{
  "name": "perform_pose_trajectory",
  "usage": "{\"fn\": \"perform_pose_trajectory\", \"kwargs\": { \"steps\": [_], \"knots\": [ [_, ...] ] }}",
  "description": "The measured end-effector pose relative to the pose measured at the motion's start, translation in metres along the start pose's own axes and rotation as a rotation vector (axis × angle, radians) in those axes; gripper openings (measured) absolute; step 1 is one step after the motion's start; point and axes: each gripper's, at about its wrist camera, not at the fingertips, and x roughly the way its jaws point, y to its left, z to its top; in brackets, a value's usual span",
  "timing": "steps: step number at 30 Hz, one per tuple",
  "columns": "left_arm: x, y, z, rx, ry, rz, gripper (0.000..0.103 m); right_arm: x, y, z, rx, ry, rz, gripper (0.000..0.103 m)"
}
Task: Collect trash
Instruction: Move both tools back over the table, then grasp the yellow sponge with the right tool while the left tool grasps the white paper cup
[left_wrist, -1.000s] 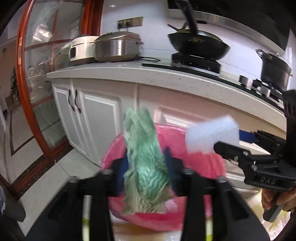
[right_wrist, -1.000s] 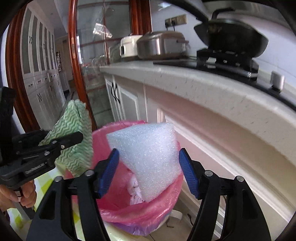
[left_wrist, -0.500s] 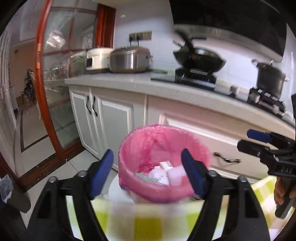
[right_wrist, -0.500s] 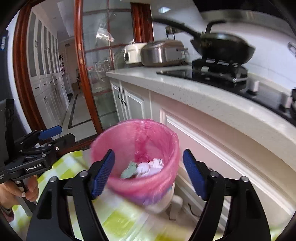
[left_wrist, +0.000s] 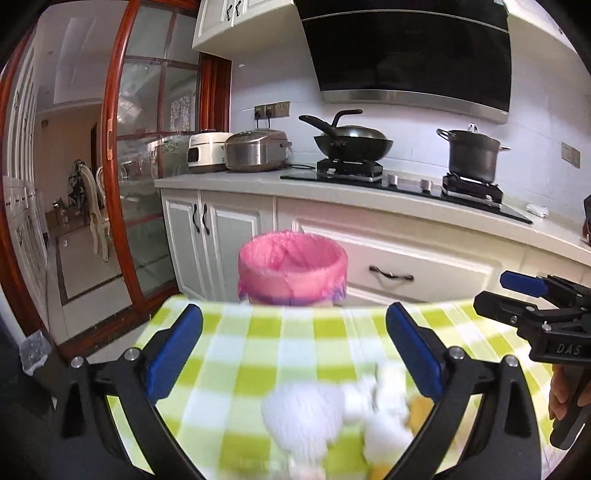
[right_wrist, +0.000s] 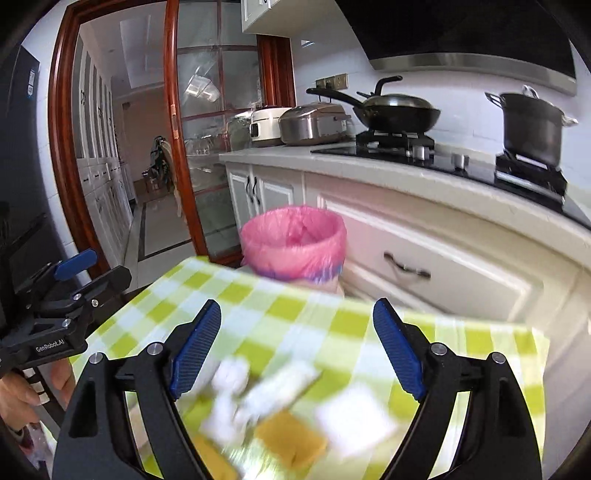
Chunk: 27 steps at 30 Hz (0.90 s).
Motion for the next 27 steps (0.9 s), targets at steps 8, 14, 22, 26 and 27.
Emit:
{"fn": "perform_pose_trajectory", "kwargs": {
  "steps": [8,14,22,26,27],
  "knots": [
    [-0.054,-0.001,-0.060,-0.007,0.028,0.060,0.096,-0.032,0.019,-0.065,0.054,0.029,-0.025,0.080],
    [-0.068,0.008,-0.090,-0.016,0.071,0.111,0.096,-0.024,0.034,-0.103,0.055,0.099,-0.023,0.080],
    [-0.072,0.037,-0.105,-0.047,0.093,0.173,0.096,0.011,0.064,-0.128,0.019,0.210,0.019,0.080],
    [-0.067,0.048,-0.109,-0.059,0.114,0.172,0.096,0.025,0.073,-0.131,0.010,0.240,0.020,0.080],
    [-0.066,0.049,-0.110,-0.056,0.120,0.169,0.096,0.029,0.075,-0.132,0.011,0.250,0.019,0.080]
  ]
}}
